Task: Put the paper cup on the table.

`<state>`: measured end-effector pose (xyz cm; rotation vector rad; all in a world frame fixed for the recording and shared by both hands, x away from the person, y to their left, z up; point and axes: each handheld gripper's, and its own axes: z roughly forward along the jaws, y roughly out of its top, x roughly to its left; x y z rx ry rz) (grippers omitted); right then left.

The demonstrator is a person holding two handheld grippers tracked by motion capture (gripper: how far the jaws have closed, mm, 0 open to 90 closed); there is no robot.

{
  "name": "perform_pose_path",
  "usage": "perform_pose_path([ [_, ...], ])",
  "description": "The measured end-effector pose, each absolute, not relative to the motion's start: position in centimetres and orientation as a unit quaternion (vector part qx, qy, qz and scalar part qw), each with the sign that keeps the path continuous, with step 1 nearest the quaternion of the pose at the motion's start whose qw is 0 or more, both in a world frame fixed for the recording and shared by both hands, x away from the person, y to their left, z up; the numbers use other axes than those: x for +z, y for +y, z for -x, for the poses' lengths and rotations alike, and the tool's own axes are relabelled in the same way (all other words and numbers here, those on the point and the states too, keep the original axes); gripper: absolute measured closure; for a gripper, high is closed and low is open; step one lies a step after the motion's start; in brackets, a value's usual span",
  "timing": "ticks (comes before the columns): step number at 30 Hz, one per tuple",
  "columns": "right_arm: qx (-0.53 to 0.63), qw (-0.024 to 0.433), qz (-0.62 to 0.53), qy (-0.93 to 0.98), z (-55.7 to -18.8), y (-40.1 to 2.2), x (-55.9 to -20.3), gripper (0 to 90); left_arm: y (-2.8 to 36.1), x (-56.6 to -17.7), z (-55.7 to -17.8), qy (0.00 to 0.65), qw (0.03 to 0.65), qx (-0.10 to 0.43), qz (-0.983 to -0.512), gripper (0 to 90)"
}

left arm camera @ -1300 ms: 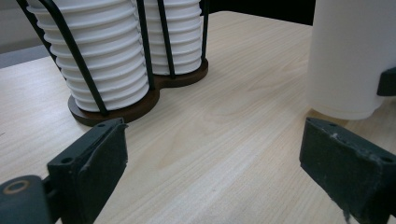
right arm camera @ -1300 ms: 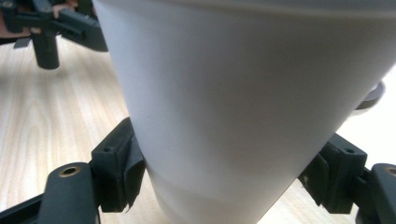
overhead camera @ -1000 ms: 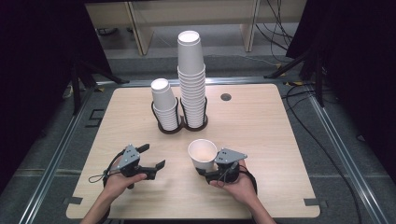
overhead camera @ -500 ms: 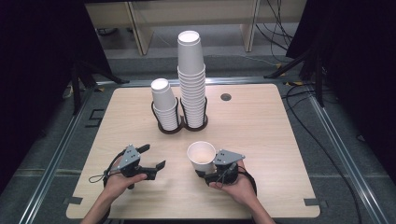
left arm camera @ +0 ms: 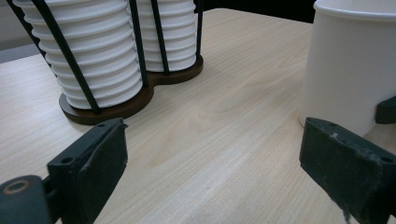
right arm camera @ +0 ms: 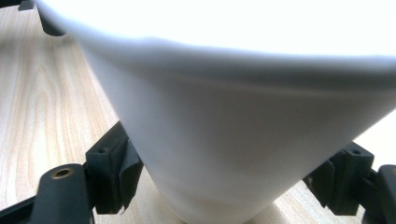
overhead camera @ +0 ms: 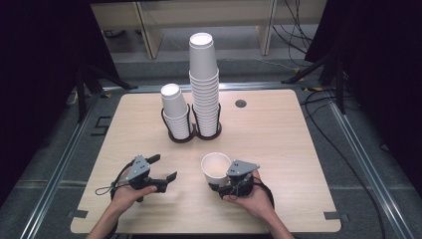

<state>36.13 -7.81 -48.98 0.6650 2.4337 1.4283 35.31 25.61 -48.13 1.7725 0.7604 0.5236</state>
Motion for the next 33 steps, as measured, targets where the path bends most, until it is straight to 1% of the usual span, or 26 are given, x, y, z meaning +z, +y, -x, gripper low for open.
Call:
perform_pose_path([
  [1, 0.489, 0.121, -0.228, 0.833, -36.1, -7.8, -49.0, 21.4, 25.6, -48.1, -35.3, 0.32, 0.541, 0.22, -0.746, 7.5],
  [2, 0.486, 0.12, -0.227, 0.836, -36.2, -7.8, -49.0, 18.8, 25.6, -48.1, -35.3, 0.32, 0.539, 0.221, -0.747, 7.5],
  [3, 0.486, 0.12, -0.227, 0.836, -36.2, -7.8, -49.0, 18.8, 25.6, -48.1, -35.3, 0.32, 0.539, 0.221, -0.747, 7.5],
  [4, 0.484, 0.118, -0.228, 0.836, -36.1, -7.8, -49.0, 15.9, 25.6, -48.1, -35.3, 0.32, 0.539, 0.22, -0.747, 7.5],
  [5, 0.482, 0.116, -0.233, 0.836, -36.1, -7.8, -49.0, 15.3, 25.6, -48.2, -35.3, 0.32, 0.539, 0.22, -0.747, 7.5],
  [9, 0.477, 0.117, -0.238, 0.838, -36.2, -8.0, -48.9, 15.4, 25.6, -48.2, -35.3, 0.318, 0.54, 0.219, -0.748, 7.5],
  [10, 0.477, 0.109, -0.241, 0.838, -36.1, -8.0, -48.9, 15.4, 25.6, -48.2, -35.3, 0.318, 0.541, 0.22, -0.747, 7.5],
  [12, 0.478, 0.107, -0.241, 0.838, -36.1, -8.1, -48.8, 15.4, 25.6, -48.2, -35.3, 0.317, 0.54, 0.22, -0.748, 7.5],
  [21, 0.47, 0.113, -0.243, 0.841, -35.5, -9.1, -48.5, 15.4, 25.7, -48.2, -35.1, 0.319, 0.537, 0.22, -0.749, 7.5],
  [25, 0.469, 0.11, -0.241, 0.842, -35.0, -10.1, -48.4, 15.4, 25.8, -48.2, -35.2, 0.318, 0.542, 0.221, -0.746, 7.5],
  [26, 0.467, 0.116, -0.244, 0.842, -34.8, -10.4, -48.3, 15.4, 25.9, -48.2, -35.1, 0.317, 0.542, 0.222, -0.745, 7.5],
  [29, 0.468, 0.119, -0.25, 0.839, -34.6, -10.8, -48.3, 15.3, 26.0, -48.1, -35.0, 0.321, 0.535, 0.224, -0.749, 7.5],
  [33, 0.469, 0.12, -0.256, 0.837, -34.3, -11.8, -48.3, 15.4, 26.3, -48.2, -35.0, 0.321, 0.54, 0.225, -0.745, 7.3],
])
